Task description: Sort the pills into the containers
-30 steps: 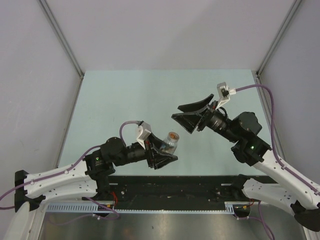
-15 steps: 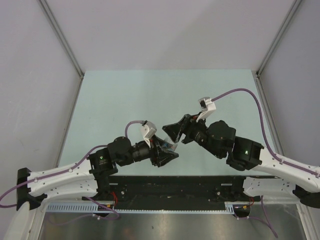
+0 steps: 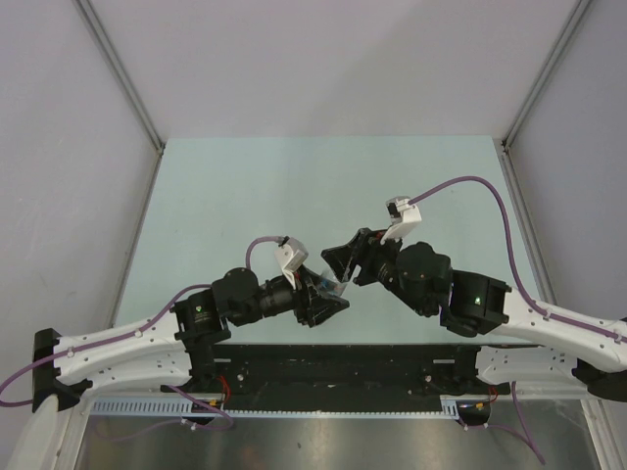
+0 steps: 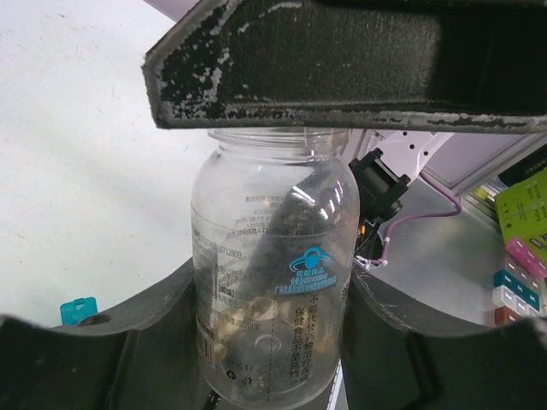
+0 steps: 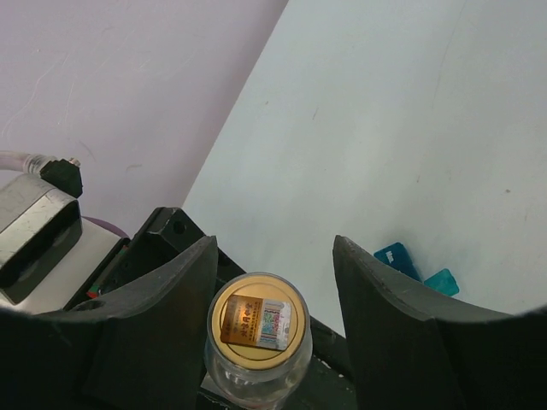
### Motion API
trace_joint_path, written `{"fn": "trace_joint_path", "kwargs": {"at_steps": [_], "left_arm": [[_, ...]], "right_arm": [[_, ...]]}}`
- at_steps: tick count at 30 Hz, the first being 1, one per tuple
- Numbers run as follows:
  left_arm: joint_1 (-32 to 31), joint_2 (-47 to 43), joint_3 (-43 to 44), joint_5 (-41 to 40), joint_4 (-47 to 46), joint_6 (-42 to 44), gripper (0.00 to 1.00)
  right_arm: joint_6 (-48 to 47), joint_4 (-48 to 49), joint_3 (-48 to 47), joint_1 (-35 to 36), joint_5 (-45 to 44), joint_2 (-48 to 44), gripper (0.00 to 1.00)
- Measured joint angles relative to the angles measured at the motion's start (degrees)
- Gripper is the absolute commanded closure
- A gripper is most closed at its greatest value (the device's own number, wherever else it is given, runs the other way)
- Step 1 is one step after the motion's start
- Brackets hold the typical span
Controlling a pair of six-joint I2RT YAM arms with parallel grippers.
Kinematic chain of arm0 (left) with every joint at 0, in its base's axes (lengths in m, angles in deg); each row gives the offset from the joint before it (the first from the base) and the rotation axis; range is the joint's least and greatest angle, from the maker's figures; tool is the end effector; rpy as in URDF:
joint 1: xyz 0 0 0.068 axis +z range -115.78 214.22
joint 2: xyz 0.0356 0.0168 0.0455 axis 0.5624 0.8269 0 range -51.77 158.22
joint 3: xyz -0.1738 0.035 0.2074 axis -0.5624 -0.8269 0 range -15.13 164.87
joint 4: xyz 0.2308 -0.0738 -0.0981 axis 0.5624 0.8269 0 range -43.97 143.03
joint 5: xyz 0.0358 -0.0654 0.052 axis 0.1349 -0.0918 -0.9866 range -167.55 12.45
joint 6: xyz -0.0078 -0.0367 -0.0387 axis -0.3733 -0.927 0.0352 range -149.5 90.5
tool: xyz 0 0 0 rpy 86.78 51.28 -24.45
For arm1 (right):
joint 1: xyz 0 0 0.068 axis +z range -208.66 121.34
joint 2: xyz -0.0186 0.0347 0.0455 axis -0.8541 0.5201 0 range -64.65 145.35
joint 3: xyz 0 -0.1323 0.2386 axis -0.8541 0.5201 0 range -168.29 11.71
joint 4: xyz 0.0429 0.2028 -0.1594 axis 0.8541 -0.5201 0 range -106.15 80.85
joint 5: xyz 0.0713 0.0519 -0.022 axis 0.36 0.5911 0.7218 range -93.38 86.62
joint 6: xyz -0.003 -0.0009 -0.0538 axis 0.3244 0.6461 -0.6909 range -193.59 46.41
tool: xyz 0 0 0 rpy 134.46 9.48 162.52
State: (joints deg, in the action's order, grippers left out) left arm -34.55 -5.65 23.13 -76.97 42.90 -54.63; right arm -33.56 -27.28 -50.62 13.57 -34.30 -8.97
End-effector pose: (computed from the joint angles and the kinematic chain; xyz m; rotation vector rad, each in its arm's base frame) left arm 0.0710 -0.1838 0.3206 0.6811 1.6782 -1.2249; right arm 0.0815 0.1944 0.3987 -0.1080 1.8382 0.9420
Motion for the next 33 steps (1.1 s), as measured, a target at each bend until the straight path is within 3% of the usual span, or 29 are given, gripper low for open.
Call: {"fn": "trace_joint_path", "kwargs": {"at_steps": [8, 20, 26, 33], "left_arm": [[0.00, 0.63, 0.02, -1.09, 0.26, -0.37, 1.00], [-0.07, 0.74, 0.07, -1.22, 0.55, -0.50, 1.00], [-0.59, 0.68, 0.42, 2.29, -1.62, -0.50, 1.00], [-0.61, 0.26, 0.42, 6.23, -3.37, -0.50, 1.00]], "right_arm": [[0.50, -0.50, -0.07, 0.35, 0.37, -0.02, 0.44], [-1.79, -1.18, -0.11, 0.42, 2.73, -0.72, 0.99], [-7.61, 3.91, 3.74, -0.59, 9.90, -6.03, 1.00], [-11.76, 16.33, 12.52, -8.20, 28.68, -12.44, 1.00]]}}
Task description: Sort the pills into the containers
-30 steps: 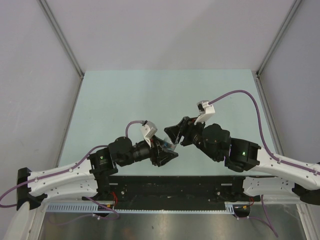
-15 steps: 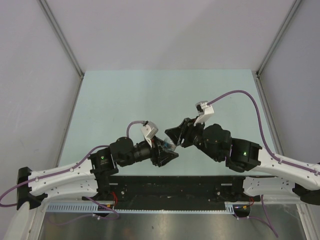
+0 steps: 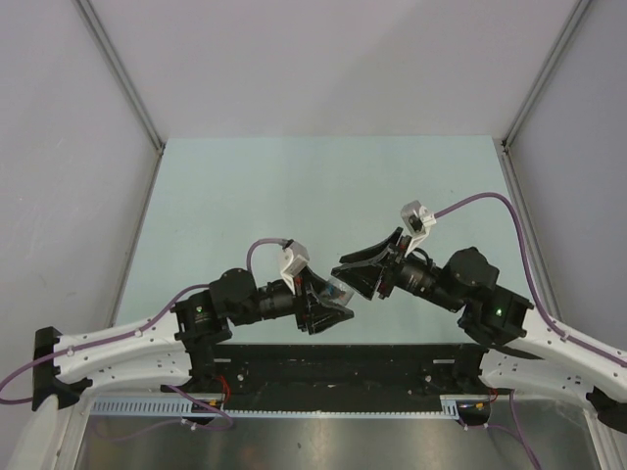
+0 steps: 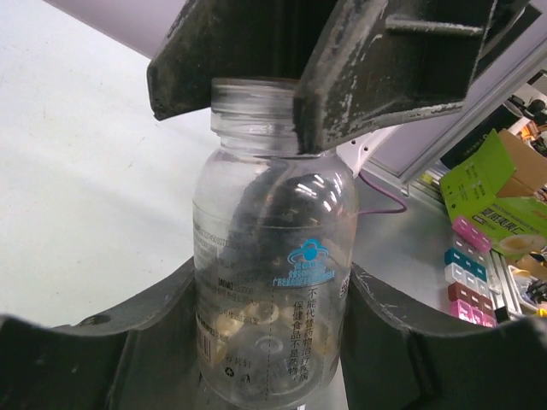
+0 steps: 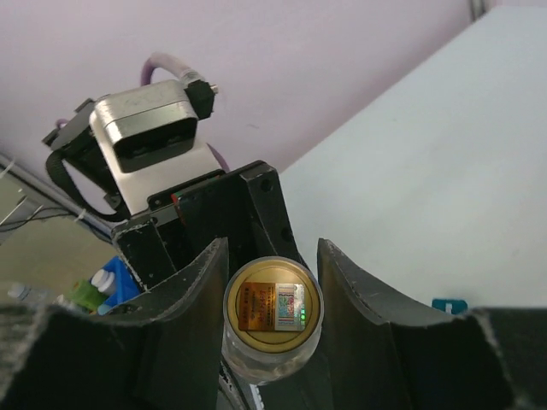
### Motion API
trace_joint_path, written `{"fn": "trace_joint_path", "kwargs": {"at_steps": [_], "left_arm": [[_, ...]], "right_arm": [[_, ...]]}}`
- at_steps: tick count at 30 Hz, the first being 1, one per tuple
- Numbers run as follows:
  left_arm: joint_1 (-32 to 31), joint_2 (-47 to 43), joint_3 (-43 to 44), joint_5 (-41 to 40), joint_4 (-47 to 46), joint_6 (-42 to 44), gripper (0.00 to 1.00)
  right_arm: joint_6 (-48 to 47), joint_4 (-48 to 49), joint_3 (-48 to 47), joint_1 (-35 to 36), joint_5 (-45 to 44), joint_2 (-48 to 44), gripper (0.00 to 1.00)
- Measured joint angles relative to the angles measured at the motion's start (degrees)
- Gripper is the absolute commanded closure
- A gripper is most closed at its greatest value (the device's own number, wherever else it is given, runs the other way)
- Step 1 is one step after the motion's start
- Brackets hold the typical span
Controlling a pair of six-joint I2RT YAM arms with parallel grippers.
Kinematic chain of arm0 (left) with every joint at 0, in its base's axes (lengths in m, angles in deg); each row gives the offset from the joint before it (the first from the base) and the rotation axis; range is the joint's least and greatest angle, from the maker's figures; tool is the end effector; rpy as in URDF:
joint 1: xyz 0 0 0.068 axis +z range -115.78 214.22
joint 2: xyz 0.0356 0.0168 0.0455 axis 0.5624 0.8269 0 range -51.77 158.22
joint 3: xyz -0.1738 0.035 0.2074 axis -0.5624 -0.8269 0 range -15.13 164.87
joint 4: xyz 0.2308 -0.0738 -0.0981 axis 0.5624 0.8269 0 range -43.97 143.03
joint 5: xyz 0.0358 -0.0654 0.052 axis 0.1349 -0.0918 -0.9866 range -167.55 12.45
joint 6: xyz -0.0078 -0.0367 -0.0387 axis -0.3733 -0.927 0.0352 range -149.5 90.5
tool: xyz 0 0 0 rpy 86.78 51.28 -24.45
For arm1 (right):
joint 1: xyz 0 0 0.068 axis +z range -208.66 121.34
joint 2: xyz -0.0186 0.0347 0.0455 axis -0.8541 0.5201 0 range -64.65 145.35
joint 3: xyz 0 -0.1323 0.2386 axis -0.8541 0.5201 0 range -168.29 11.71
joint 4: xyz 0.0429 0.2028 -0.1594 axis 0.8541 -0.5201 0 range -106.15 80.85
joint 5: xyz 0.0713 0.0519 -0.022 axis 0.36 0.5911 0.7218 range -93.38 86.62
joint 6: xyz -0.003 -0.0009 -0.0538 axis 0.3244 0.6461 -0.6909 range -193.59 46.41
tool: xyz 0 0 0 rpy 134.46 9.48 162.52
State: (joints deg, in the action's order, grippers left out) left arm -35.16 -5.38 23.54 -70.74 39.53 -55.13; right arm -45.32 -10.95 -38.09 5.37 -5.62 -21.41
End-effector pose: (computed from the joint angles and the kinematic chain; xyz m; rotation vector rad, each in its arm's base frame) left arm 0.0657 -0.1868 0.3288 0.7558 1.6054 -1.3499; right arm 0.0772 0.1553 0.3911 -0.4657 1.5560 1.2506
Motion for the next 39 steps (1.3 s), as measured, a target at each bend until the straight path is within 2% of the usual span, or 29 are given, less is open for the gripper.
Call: {"fn": "trace_joint_path", "kwargs": {"at_steps": [7, 16, 17, 19, 20, 22, 23, 24, 25, 26, 27, 34, 39], "left_arm": [[0.20, 0.00, 0.02, 2.95, -1.99, -0.04, 0.99], [0.02, -0.02, 0.04, 7.48, -4.42, 0.17, 1.00], [0.02, -0.02, 0.04, 7.76, -4.63, 0.17, 1.00], [0.02, -0.17, 0.04, 8.33, -4.85, 0.20, 1.00], [0.02, -0.31, 0.04, 8.52, -4.87, 0.20, 1.00], [0.00, -0.44, 0.04, 8.79, -4.85, 0.17, 1.00], [0.00, -0.50, 0.04, 8.90, -4.90, 0.17, 1.00], [0.00, -0.55, 0.04, 8.98, -4.87, 0.17, 1.00], [0.00, -0.59, 0.04, 8.96, -4.92, 0.11, 0.99], [0.04, -0.59, 0.04, 8.57, -4.83, 0.07, 0.99], [0.07, -0.52, 0.04, 8.17, -4.74, 0.02, 1.00], [0.17, 0.39, 0.04, 7.34, -4.50, 0.00, 1.00], [0.17, 0.39, 0.04, 6.43, -4.46, 0.00, 1.00]], "right_arm": [[-2.51, 10.78, 3.63, -8.44, 20.83, -0.17, 1.00], [-6.32, 20.39, 3.74, -11.96, 37.00, 2.43, 1.00], [-6.19, 21.46, 3.74, -12.46, 38.62, 2.80, 0.98], [-5.77, 23.63, 3.74, -13.42, 41.77, 3.65, 0.90], [-5.40, 24.63, 3.74, -13.79, 43.12, 4.07, 0.73], [-4.72, 26.23, 3.74, -14.34, 45.00, 4.72, 0.55], [-4.37, 26.99, 3.74, -14.53, 45.75, 5.01, 0.35], [-4.02, 27.61, 3.74, -14.73, 46.47, 5.29, 0.25], [-3.50, 27.91, 3.74, -14.80, 46.80, 5.40, 0.11], [-3.06, 28.28, 3.74, -14.75, 47.43, 5.49, 0.04], [-2.47, 28.65, 3.74, -14.75, 47.78, 5.51, 0.00], [-0.79, 28.89, 3.72, -14.62, 44.19, 5.07, 0.00], [0.39, 22.45, 1.57, -14.60, 32.04, 3.80, 0.00]]}}
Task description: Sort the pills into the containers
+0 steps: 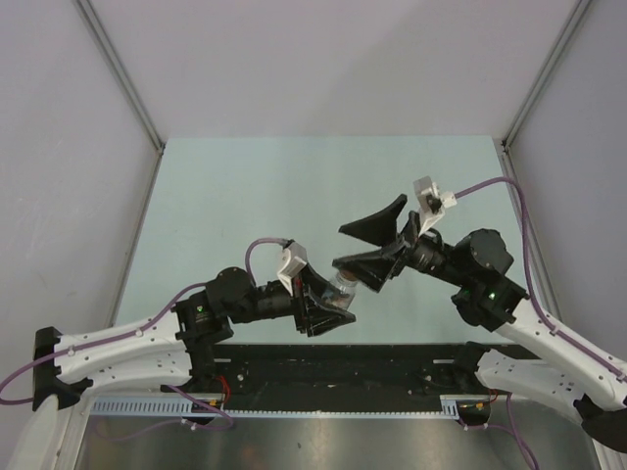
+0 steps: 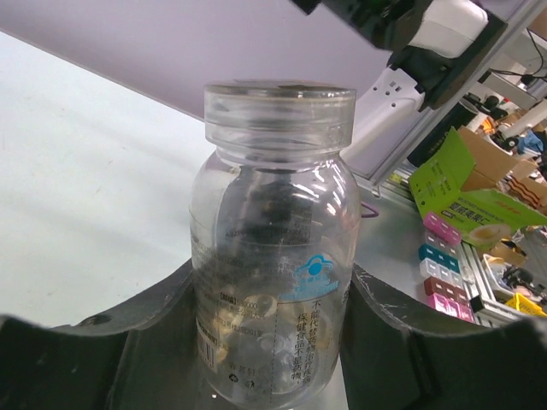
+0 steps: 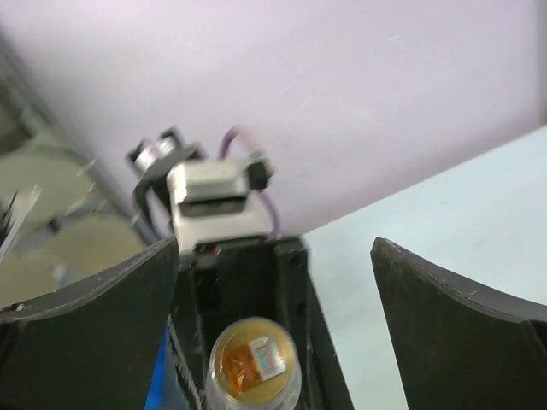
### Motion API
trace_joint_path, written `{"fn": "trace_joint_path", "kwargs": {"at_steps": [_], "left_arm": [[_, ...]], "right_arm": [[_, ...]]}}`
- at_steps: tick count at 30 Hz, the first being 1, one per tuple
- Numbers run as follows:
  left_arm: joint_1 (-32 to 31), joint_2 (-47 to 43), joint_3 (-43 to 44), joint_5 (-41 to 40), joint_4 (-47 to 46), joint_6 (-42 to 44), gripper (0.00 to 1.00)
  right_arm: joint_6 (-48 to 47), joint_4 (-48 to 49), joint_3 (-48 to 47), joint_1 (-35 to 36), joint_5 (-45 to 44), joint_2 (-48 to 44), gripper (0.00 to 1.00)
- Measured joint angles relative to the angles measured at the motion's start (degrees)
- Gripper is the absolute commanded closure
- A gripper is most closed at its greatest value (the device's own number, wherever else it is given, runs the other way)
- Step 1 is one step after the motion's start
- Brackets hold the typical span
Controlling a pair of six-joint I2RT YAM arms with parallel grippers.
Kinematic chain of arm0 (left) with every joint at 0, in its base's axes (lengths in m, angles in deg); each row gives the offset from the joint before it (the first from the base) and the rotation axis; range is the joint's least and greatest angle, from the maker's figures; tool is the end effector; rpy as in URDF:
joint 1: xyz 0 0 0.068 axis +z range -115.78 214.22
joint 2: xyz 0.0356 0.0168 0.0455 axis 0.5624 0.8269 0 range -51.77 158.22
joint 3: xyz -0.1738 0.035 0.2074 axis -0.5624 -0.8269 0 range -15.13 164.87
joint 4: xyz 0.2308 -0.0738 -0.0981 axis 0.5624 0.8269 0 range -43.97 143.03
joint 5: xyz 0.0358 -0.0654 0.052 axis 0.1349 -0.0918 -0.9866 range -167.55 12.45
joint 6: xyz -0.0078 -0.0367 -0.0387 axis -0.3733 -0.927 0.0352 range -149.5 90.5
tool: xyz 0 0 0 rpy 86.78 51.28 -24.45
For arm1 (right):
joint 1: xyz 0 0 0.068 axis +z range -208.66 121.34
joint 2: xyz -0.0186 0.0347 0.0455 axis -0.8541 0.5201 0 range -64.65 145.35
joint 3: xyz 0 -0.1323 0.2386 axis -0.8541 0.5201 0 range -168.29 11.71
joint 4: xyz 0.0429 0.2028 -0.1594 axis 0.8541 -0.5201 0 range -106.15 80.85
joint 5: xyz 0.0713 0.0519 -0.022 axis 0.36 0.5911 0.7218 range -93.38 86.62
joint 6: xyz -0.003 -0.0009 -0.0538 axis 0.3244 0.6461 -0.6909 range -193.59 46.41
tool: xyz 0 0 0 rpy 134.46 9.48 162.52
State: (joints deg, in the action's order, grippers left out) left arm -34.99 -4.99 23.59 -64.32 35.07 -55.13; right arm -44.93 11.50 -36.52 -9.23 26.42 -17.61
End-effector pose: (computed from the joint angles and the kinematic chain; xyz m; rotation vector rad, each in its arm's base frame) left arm 0.0628 -0.1886 0.3364 0.8279 1.5091 -1.4576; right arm 0.1043 0.1492 0.4108 -0.7328 1.1796 1.4704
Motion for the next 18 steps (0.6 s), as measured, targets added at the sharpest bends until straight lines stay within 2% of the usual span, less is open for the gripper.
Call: {"fn": "trace_joint_path", "kwargs": {"at_steps": [6, 9, 14, 18], "left_arm": [[0.00, -0.92, -0.02, -2.84, 0.57, -0.42, 1.00], [0.00, -0.92, -0.02, -3.85, 1.09, -0.48, 1.00], [0.00, -0.79, -0.02, -5.16, 2.12, -0.48, 1.00], [0.00, -0.55, -0.02, -5.77, 3.43, -0.50, 1.00]], "right_arm": [[3.91, -14.86, -8.20, 0.61, -25.44, -0.92, 0.00], [4.61, -21.49, -9.75, 2.45, -35.19, -1.46, 0.00], [6.97, -30.27, -11.50, 5.92, -41.83, -0.52, 0.00], [7.34, -34.40, -12.00, 17.16, -51.10, 0.76, 0.01]]}}
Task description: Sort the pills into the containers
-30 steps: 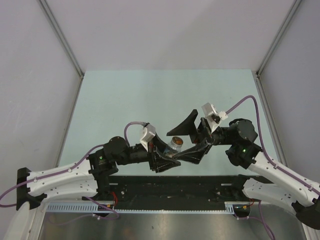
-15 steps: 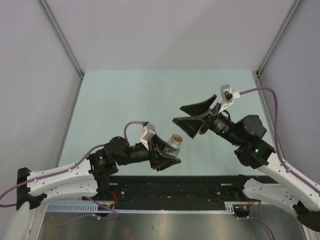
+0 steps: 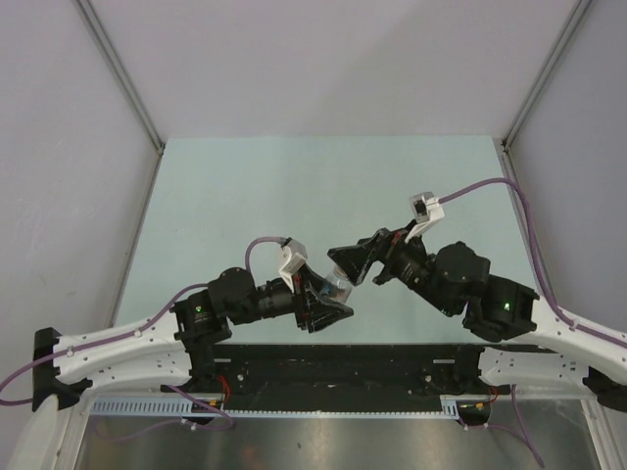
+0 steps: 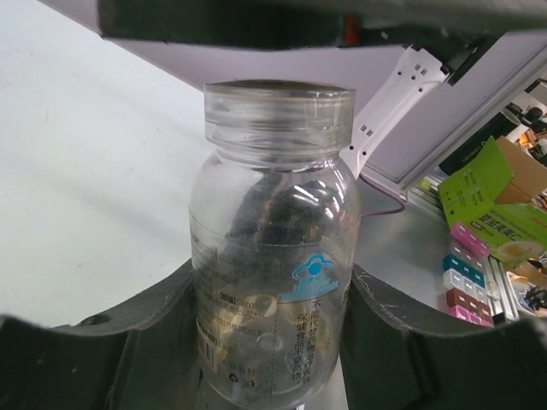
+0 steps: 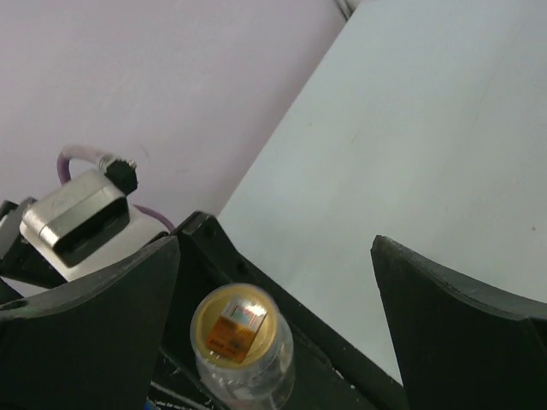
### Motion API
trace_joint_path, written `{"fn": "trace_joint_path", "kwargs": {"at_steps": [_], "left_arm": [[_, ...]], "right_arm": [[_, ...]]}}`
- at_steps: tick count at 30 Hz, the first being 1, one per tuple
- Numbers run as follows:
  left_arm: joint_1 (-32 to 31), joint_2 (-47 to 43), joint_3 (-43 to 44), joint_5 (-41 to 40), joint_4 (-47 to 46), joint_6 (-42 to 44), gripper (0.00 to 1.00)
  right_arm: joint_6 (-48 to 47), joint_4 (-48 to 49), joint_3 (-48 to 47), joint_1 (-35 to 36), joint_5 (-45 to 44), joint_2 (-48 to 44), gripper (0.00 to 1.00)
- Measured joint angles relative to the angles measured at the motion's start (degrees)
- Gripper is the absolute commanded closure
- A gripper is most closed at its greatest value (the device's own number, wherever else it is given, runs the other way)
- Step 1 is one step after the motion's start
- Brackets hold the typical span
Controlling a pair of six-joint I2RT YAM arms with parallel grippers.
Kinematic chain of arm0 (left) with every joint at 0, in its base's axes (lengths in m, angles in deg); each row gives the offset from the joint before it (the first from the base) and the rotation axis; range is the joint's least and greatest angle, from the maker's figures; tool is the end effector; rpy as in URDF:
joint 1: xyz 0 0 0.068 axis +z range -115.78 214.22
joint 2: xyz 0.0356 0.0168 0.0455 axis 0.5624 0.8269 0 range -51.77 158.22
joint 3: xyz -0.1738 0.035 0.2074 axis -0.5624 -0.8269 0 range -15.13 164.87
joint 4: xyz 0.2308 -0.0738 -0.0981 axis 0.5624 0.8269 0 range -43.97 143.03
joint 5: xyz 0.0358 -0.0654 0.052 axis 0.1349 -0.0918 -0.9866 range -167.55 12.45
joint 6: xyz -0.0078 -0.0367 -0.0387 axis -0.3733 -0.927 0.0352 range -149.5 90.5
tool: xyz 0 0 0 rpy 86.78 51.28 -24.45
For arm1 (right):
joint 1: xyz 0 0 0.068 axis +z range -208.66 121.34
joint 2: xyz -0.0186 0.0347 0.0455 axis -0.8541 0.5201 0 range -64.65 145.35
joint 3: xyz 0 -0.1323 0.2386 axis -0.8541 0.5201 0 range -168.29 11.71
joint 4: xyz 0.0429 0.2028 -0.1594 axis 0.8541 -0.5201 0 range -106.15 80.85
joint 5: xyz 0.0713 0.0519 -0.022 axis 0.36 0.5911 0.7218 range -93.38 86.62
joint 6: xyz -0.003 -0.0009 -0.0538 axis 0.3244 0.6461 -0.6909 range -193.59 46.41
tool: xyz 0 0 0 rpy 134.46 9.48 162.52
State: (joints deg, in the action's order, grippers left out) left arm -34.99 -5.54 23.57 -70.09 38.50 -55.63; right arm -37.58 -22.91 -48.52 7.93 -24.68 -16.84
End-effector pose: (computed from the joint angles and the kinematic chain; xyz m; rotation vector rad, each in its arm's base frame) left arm 0.0657 -0.1861 0.3315 0.7494 1.5873 -1.3719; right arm 0.0818 0.1566 0.4179 -0.1450 1.6984 1.0810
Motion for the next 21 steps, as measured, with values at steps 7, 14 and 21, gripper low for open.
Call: {"fn": "trace_joint_path", "kwargs": {"at_steps": [7, 14, 21], "left_arm": [[0.00, -0.04, 0.00, -0.96, 1.40, -0.83, 1.00], [0.00, -0.70, 0.00, -1.44, 1.73, -0.87, 1.00], [0.00, -0.85, 0.00, -1.86, 2.29, -0.87, 1.00]], "right_arm": [[-0.79, -2.29, -2.05, 9.94, -12.02, 2.89, 0.15], [-1.22, -2.49, -2.32, 13.29, -16.65, 5.95, 0.35], [-1.55, -2.16, -2.38, 14.69, -17.27, 6.21, 0.65]]}}
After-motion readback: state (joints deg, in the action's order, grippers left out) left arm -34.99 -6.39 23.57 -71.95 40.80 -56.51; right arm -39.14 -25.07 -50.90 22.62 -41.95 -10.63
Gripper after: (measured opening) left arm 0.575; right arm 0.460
